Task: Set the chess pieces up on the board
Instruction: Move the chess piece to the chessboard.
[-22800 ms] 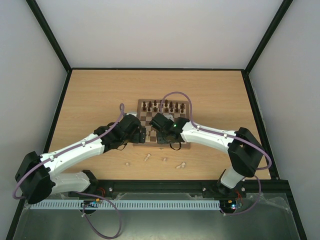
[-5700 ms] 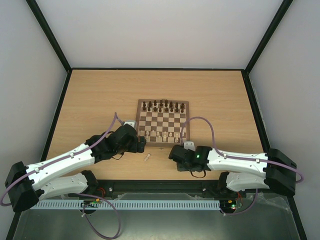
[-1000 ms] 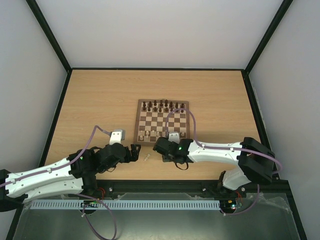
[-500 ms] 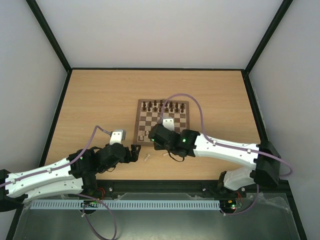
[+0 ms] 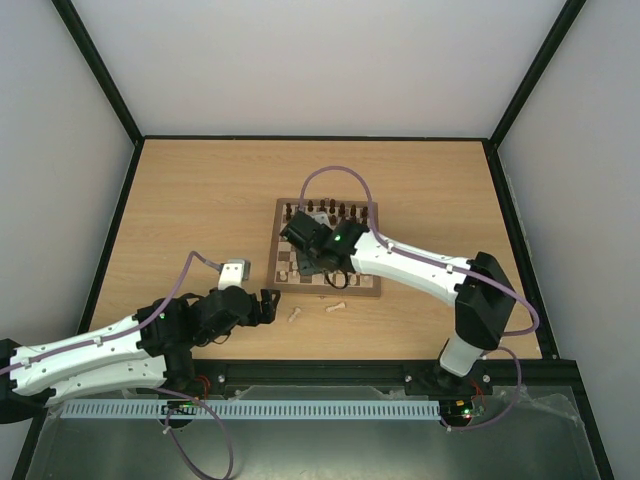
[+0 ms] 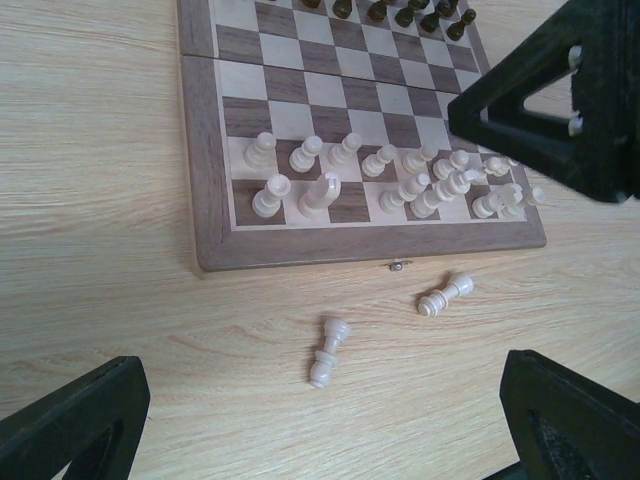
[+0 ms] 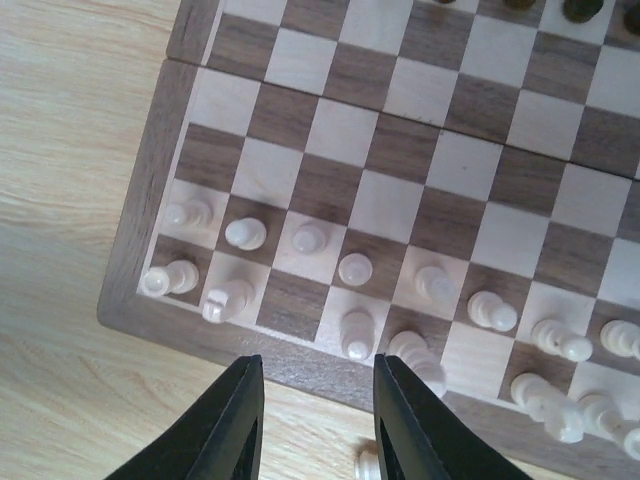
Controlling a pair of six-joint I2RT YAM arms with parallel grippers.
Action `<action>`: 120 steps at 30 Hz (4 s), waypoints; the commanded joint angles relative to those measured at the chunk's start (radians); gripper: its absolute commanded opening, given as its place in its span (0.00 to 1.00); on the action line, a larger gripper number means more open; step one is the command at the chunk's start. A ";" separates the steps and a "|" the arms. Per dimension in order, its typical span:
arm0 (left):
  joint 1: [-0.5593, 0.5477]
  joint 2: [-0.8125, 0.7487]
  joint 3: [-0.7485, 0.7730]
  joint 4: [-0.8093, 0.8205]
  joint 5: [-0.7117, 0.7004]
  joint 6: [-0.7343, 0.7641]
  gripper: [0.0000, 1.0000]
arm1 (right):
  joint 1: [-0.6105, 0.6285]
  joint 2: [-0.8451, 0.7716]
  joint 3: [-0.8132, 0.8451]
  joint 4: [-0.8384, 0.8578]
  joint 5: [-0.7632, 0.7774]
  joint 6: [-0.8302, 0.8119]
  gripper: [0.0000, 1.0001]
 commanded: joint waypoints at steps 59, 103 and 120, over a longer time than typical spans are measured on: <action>-0.001 -0.013 0.031 -0.049 -0.020 -0.034 0.99 | -0.063 0.221 0.042 -0.110 -0.093 -0.174 0.18; 0.000 -0.012 0.031 -0.056 -0.029 -0.041 0.99 | -0.054 0.266 0.109 -0.055 -0.173 -0.211 0.11; 0.000 -0.006 0.033 -0.058 -0.031 -0.044 0.99 | -0.051 0.174 0.109 -0.057 -0.151 -0.197 0.32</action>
